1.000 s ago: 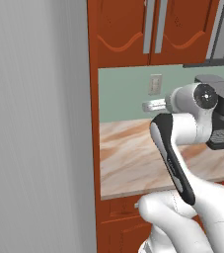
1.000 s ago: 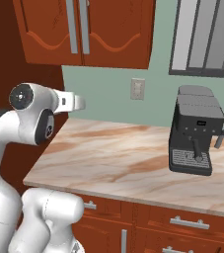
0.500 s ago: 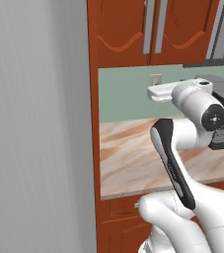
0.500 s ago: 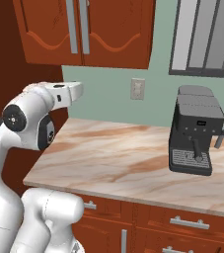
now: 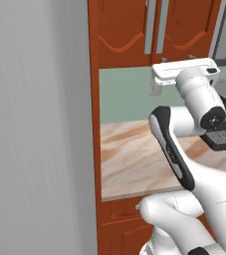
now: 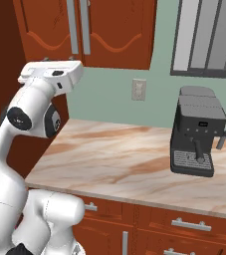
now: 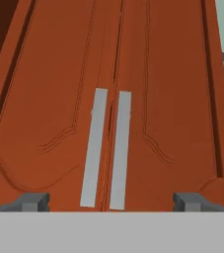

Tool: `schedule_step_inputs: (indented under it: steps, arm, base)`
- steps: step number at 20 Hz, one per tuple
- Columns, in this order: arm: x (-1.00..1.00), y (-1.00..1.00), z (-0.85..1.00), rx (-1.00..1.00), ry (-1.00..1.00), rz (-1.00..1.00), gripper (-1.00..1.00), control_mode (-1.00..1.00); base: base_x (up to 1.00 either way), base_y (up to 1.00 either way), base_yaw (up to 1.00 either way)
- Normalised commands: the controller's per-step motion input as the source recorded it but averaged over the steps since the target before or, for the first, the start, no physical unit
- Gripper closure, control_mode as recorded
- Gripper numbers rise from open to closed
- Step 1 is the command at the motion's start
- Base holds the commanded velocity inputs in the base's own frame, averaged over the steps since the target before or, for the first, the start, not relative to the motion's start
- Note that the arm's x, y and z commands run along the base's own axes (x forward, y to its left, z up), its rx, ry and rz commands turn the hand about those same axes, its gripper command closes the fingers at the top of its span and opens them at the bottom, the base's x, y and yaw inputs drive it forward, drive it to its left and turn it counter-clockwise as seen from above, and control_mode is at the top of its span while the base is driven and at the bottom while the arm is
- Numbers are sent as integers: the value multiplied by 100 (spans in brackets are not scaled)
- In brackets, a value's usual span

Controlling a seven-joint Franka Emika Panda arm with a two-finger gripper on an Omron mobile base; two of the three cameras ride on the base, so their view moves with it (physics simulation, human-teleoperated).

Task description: Get the candle and the beer from the cabinet and move them to the dining counter.

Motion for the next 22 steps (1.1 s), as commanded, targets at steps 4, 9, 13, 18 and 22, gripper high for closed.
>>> schedule_step_inputs:
  steps: [4, 9, 13, 18, 22]
  arm:
    - [21, -4, 64, 0, -4, 0, -100, -100]
    - [34, -15, 26, 4, 8, 0, -100, -100]
    - [53, -16, 0, 5, 18, 0, -100, -100]
    - [46, -1, 0, 0, 12, 0, -100, -100]
    - [38, -1, 0, 0, 4, 2, -100, -100]
  base:
    - [0, 0, 0]
    - [0, 0, 0]
    - [0, 0, 0]
    - [0, 0, 0]
    - [0, 0, 0]
